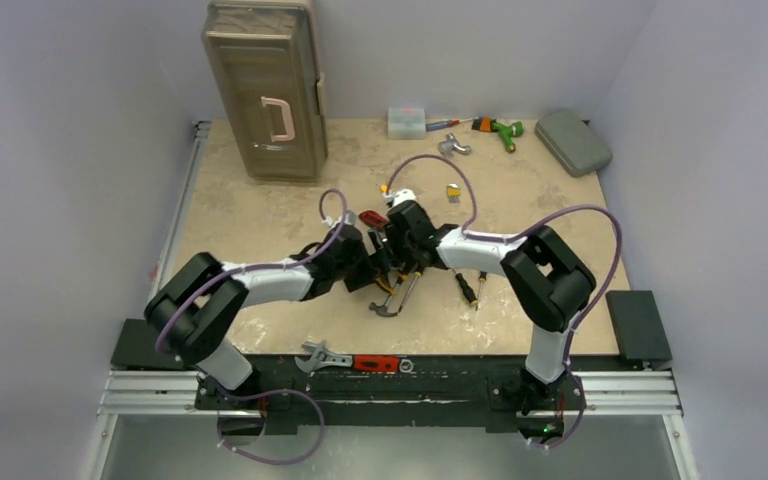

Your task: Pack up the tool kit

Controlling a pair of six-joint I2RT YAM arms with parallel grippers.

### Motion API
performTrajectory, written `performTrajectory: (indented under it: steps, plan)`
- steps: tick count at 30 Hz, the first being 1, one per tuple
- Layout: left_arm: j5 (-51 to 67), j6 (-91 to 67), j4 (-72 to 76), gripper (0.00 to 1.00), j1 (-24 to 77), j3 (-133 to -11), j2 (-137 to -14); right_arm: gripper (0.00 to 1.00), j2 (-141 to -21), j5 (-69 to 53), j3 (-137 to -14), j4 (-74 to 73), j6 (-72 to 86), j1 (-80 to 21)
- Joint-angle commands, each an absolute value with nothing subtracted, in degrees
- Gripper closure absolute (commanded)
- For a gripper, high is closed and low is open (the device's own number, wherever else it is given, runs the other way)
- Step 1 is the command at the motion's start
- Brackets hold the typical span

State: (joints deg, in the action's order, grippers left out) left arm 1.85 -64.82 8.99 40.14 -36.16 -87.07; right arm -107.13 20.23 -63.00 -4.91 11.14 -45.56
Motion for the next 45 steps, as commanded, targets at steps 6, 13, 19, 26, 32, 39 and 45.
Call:
performTrajectory:
  steps: [6,13,19,26,32,39,45]
  plan:
    - [5.92,-63.59,15.78,0.15,45.04,-55.41,-104.55,0.45,-101.79,24.77,-59.24,-9.28,17.43,-30.50]
    - [1.18,-56.85,2.64,0.13,45.10,-63.52,-100.27,0.37,-97.00,25.49,-62.56,-14.06,18.12,-28.48]
    - [-9.93,-47.58,-21.89,0.07,41.20,-65.24,-83.18,0.15,-88.25,20.92,-61.94,-14.40,16.91,-28.47]
    - [-11.42,-39.81,-31.35,0.02,27.74,-62.99,-63.85,0.01,-84.19,2.54,-64.69,-6.86,11.83,-28.56]
    - [-5.22,-33.56,-26.66,0.02,15.86,-63.12,-57.13,0.01,-90.10,-11.41,-72.34,4.17,15.00,-28.63]
    - [3.14,-32.91,-14.15,0.05,2.91,-61.48,-60.07,0.01,-102.93,-20.14,-88.43,8.92,17.56,-29.10]
    - [9.62,-31.80,-3.84,0.05,-5.39,-63.07,-67.52,0.01,-113.49,-21.53,-102.00,9.74,17.21,-31.54]
